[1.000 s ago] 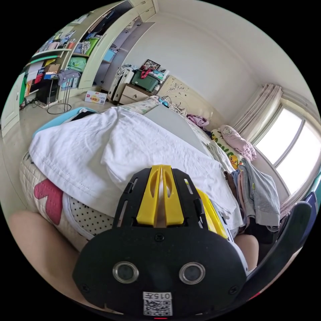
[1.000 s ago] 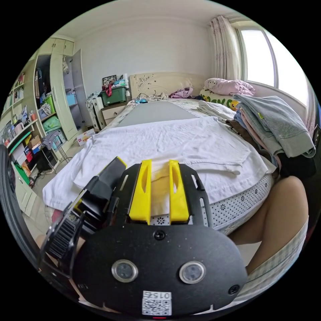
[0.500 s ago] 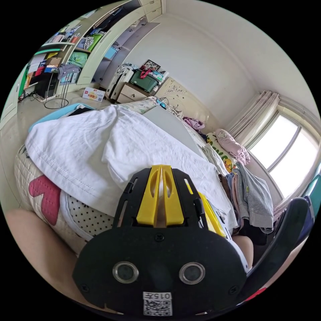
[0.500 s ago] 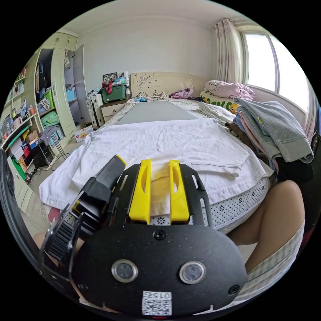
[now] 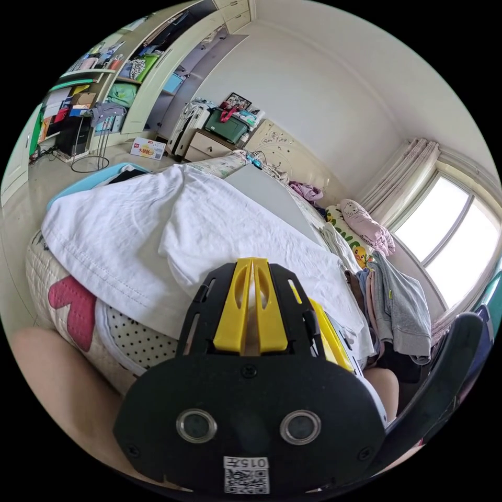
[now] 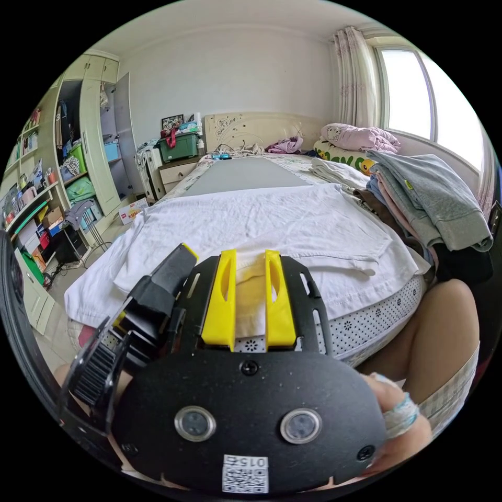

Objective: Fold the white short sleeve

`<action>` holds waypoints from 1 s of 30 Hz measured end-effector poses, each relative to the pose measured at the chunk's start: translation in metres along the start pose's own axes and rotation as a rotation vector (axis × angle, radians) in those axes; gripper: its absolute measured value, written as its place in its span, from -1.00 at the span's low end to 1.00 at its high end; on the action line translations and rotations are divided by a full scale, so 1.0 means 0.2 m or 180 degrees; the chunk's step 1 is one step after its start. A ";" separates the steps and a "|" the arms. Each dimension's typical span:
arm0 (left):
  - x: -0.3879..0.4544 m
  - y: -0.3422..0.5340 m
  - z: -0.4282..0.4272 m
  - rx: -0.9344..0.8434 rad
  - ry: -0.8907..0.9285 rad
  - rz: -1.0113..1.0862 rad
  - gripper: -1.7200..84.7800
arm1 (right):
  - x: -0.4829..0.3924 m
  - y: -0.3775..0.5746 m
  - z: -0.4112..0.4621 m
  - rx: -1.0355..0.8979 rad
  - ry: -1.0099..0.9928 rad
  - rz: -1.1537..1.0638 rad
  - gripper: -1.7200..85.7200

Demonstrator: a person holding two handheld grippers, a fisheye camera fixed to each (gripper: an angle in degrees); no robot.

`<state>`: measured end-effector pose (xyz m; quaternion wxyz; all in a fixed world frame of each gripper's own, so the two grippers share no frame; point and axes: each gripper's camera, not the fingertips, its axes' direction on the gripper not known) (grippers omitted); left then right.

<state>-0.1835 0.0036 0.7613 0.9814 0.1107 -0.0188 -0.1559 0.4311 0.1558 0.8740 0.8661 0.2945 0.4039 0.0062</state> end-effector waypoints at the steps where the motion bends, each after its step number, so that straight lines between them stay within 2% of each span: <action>1: -0.01 0.00 0.00 -0.0012 0.0003 -0.0001 -0.98 | 0.00 0.00 -0.02 -0.0010 0.0017 0.0000 -0.76; 15: -0.09 0.07 -0.07 -0.0077 -0.0154 0.0040 -0.98 | 0.00 -0.03 -0.25 -0.0034 -0.0073 0.0052 -0.77; 20: -0.17 0.10 -0.10 -0.0104 -0.0044 0.0004 -0.98 | -0.04 -0.05 -0.36 -0.0074 -0.0001 0.0031 -0.78; 24: -0.22 0.12 -0.14 -0.0240 0.0115 -0.0144 -0.98 | -0.04 -0.11 -0.47 -0.0150 0.0049 -0.0235 -0.89; 30: -0.17 0.15 -0.30 0.0024 0.0415 0.0313 -0.98 | 0.08 -0.23 -0.64 -0.0518 0.0349 -0.0234 -0.98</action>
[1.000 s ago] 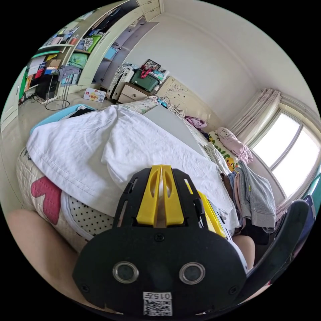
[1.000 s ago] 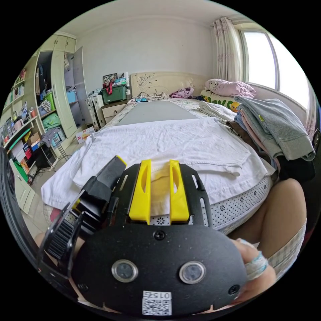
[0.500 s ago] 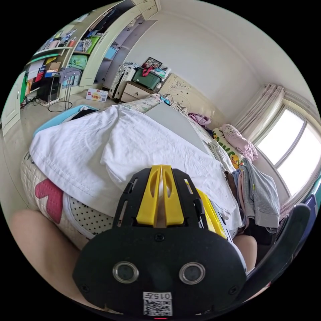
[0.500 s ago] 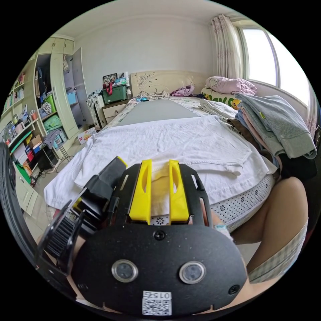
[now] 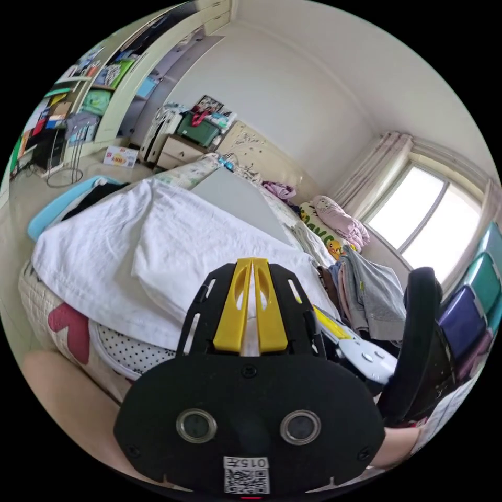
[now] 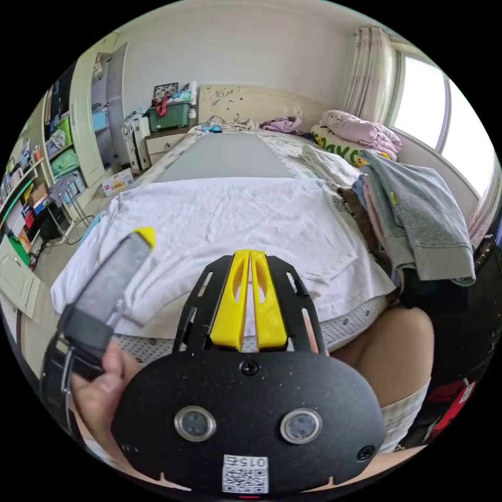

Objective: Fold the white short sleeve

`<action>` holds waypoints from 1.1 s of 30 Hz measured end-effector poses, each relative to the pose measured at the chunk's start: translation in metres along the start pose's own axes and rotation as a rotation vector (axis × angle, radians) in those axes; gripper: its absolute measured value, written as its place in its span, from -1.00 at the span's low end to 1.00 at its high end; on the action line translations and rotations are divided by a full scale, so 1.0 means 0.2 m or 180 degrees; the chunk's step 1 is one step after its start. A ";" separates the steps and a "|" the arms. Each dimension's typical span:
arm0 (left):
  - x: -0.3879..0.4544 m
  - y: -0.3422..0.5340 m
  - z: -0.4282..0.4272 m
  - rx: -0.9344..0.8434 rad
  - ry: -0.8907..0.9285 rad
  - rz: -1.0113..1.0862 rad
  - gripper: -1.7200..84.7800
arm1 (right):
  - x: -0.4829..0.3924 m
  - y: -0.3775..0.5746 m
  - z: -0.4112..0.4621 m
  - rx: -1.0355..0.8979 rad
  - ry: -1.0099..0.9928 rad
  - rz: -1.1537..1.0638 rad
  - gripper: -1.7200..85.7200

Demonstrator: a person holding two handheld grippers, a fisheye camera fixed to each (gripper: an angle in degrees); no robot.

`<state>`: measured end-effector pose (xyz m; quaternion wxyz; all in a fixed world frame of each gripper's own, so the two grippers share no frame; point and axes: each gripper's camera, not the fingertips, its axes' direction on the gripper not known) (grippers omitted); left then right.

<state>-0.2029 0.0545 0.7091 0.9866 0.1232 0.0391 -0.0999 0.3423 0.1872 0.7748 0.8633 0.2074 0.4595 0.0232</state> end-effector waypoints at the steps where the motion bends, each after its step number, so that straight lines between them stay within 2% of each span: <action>1: 0.02 0.01 -0.04 0.0066 0.0023 0.0164 -0.98 | 0.07 -0.01 -0.06 0.0068 0.0050 0.0063 -0.98; 4: 0.03 0.03 -0.15 0.0290 0.0027 0.0557 -0.98 | 0.25 0.00 -0.26 0.0441 -0.0126 0.0103 -0.98; 6: 0.03 0.04 -0.21 0.0390 0.0101 0.0814 -0.98 | 0.37 0.04 -0.41 0.0858 -0.0586 -0.0005 -0.98; 8: 0.02 0.06 -0.28 0.0465 0.0440 0.1215 -0.98 | 0.54 0.14 -0.61 0.1653 -0.1467 -0.0275 -0.97; 11: -0.01 0.06 -0.35 0.0570 0.0491 0.1340 -0.97 | 0.66 0.19 -0.79 0.2074 -0.2098 -0.0511 -0.96; 15: -0.02 0.08 -0.45 0.0737 0.0345 0.1520 -0.94 | 0.65 0.18 -0.91 0.1804 -0.1907 -0.0933 -0.94; 18: -0.03 0.08 -0.52 0.0764 0.0474 0.1681 -0.89 | 0.66 0.15 -0.99 0.1457 -0.1891 -0.1203 -0.87; 22: -0.05 0.07 -0.60 0.0488 0.0684 0.1856 -0.70 | 0.72 0.13 -1.05 0.0955 -0.1953 -0.1340 -0.76; 25: -0.12 0.04 -0.67 0.0172 0.0869 0.1744 -0.70 | 0.73 0.12 -1.04 0.0563 -0.1885 -0.1457 -0.70; 28: -0.17 0.00 -0.71 -0.0150 0.0716 0.1607 -0.69 | 0.70 0.10 -1.03 0.0328 -0.1765 -0.1631 -0.70; 33: -0.10 -0.04 -0.75 -0.0624 0.0381 0.1896 -0.70 | 0.59 0.00 -1.05 0.0179 -0.1652 -0.1963 -0.71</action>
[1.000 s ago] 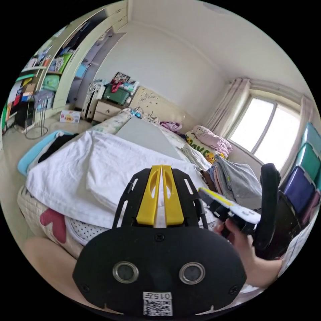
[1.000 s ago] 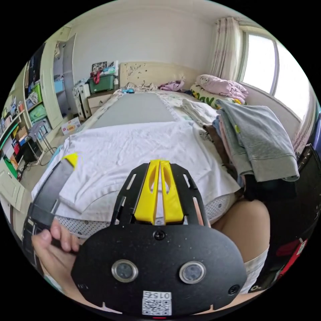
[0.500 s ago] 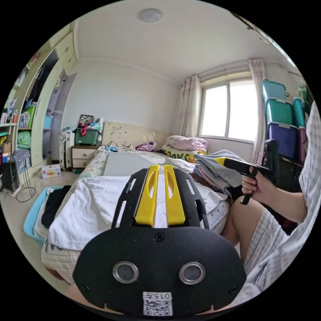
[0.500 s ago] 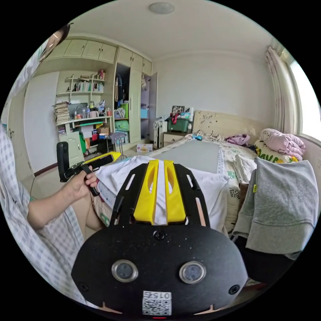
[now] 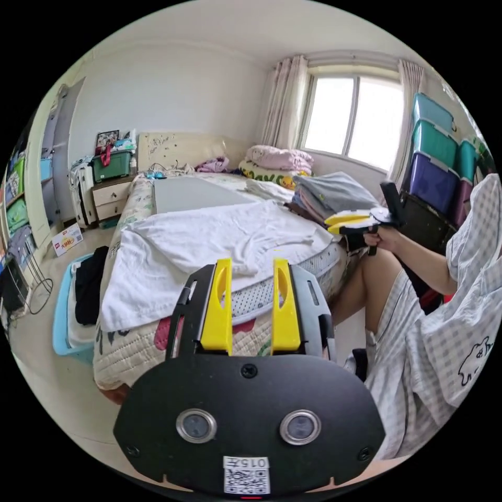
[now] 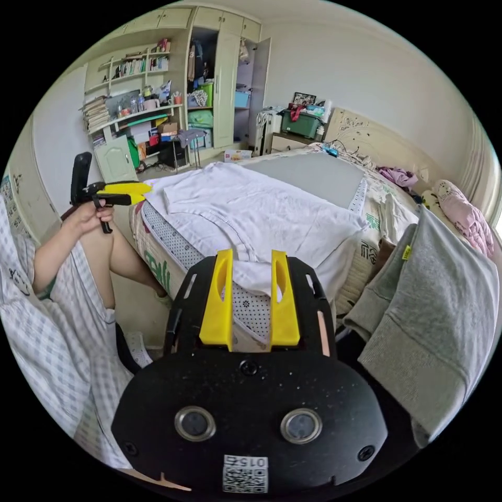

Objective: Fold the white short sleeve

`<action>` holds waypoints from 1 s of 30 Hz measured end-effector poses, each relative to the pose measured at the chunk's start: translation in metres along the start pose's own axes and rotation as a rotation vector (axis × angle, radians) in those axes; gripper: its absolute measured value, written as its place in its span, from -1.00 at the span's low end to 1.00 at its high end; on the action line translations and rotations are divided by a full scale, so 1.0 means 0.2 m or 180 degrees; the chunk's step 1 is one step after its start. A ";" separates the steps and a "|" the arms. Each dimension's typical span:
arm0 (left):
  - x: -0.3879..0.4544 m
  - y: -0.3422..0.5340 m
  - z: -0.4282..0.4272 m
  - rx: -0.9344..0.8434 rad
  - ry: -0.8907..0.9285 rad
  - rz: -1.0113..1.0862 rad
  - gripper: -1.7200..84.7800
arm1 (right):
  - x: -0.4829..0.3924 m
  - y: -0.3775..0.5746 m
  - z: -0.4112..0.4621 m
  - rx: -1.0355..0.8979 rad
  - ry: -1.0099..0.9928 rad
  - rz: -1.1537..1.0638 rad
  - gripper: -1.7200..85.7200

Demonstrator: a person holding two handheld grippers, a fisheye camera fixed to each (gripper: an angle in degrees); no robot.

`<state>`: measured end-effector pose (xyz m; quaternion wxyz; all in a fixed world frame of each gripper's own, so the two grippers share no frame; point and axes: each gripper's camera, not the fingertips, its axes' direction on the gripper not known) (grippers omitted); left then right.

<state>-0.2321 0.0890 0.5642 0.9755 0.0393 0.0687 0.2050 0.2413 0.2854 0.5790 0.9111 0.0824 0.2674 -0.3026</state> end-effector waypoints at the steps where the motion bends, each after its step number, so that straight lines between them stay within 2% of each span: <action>1: 0.01 -0.03 0.00 -0.0172 -0.0041 0.0062 -0.70 | -0.01 -0.05 0.01 -0.0070 -0.0034 -0.0087 -0.71; 7: 0.06 -0.26 -0.01 -0.0500 -0.0350 0.0462 -0.70 | -0.01 -0.26 0.06 -0.0455 -0.0162 -0.0292 -0.70; 15: -0.04 -0.53 0.10 -0.1229 -0.0070 0.0620 -0.74 | 0.02 -0.49 0.04 -0.0783 -0.0390 -0.0280 -0.77; 19: -0.06 -0.64 0.08 -0.1455 0.0288 0.0675 -0.86 | 0.05 -0.60 -0.02 -0.0805 -0.0573 -0.0192 -0.84; 23: -0.09 -0.75 -0.02 -0.1342 0.0354 0.0644 -0.96 | 0.10 -0.72 -0.13 -0.0702 -0.0777 -0.0047 -0.85; 30: -0.14 -0.95 -0.16 -0.1082 0.0565 0.0544 -0.98 | 0.15 -0.95 -0.30 -0.0465 -0.0878 0.0069 -0.86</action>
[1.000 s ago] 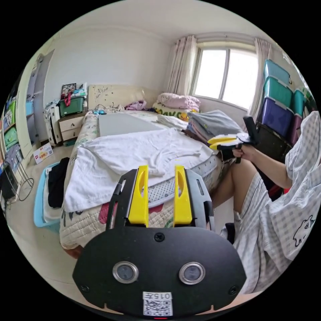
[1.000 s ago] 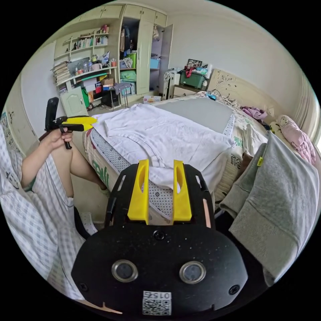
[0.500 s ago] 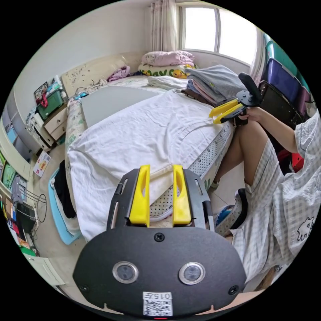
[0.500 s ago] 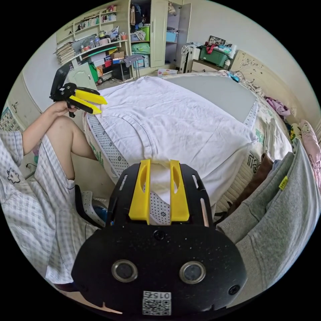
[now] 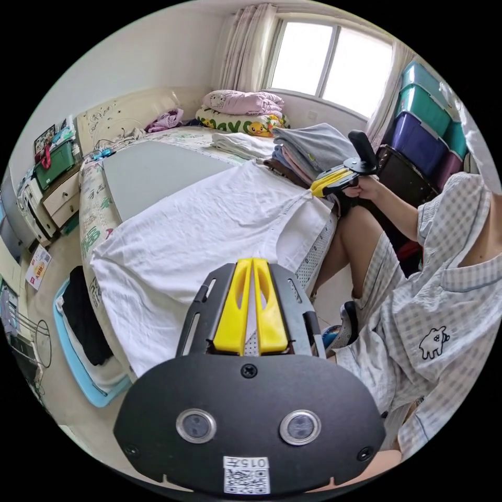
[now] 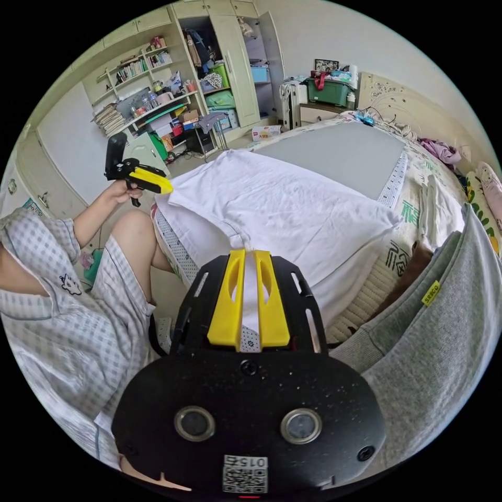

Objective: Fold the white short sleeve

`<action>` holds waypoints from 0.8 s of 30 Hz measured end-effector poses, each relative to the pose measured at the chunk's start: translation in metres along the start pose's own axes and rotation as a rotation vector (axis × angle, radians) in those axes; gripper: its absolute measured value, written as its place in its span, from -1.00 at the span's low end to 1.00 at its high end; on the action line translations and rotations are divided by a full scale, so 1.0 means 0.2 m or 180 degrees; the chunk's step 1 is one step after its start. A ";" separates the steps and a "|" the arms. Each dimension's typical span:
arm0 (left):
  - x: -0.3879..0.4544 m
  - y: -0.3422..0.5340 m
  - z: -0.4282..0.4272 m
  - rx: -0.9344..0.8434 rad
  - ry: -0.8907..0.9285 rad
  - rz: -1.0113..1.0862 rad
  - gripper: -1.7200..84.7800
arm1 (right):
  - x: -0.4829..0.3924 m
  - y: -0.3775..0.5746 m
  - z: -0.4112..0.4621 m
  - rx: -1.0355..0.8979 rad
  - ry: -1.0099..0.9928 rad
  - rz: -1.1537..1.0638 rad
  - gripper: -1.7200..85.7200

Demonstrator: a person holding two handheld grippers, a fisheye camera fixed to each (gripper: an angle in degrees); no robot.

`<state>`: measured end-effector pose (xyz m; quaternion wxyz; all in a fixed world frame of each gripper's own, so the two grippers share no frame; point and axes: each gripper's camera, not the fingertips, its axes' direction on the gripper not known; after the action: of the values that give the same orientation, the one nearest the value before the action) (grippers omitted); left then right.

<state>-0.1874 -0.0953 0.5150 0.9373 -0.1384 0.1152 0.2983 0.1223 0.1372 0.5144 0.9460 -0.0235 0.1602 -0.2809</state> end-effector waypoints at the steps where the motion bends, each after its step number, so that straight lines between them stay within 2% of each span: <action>1: -0.01 -0.01 -0.03 0.0072 0.0058 -0.0056 -0.98 | 0.00 -0.03 -0.02 0.0029 -0.0034 0.0004 -0.86; 4: -0.04 -0.05 -0.11 0.0116 0.0176 -0.0146 -0.98 | -0.02 -0.10 -0.05 -0.0063 -0.0194 -0.0051 -0.86; 9: -0.13 -0.23 -0.18 -0.0025 0.0181 -0.0063 -0.98 | 0.03 -0.33 -0.06 -0.0311 -0.0120 -0.0023 -0.88; 12: -0.30 -0.53 -0.29 0.0184 -0.0119 -0.0115 -0.98 | 0.09 -0.71 -0.20 -0.0038 0.0368 -0.0066 -0.91; 14: -0.46 -0.84 -0.40 0.0757 -0.0820 -0.0404 -0.97 | 0.17 -1.19 -0.34 0.0460 0.1163 0.0016 -0.92; 15: -0.50 -0.90 -0.42 0.0946 -0.0998 -0.0552 -0.97 | 0.21 -1.32 -0.37 0.0590 0.1345 0.0098 -0.91; 17: -0.61 -1.04 -0.50 0.1700 -0.1534 -0.1293 -0.94 | 0.34 -1.69 -0.46 0.0976 0.1937 0.0745 -0.87; 18: -0.61 -1.05 -0.52 0.1804 -0.1593 -0.1493 -0.93 | 0.36 -1.74 -0.48 0.0995 0.1894 0.0865 -0.85; 19: -0.59 -1.03 -0.56 0.2046 -0.1518 -0.1679 -0.90 | 0.37 -1.78 -0.52 0.1023 0.1580 0.0943 -0.80; 21: -0.50 -0.96 -0.61 0.2280 -0.1274 -0.1457 -0.88 | 0.28 -1.74 -0.55 0.1078 0.1088 0.0643 -0.78; 24: -0.32 -0.79 -0.59 0.1853 -0.1164 -0.1094 -0.88 | 0.07 -1.44 -0.46 0.1028 0.0802 0.0159 -0.79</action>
<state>-0.1599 -0.2914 0.4532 0.9788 0.1718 0.0011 0.1113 -0.0474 -0.1081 0.4611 0.9166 0.1678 0.2307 -0.2802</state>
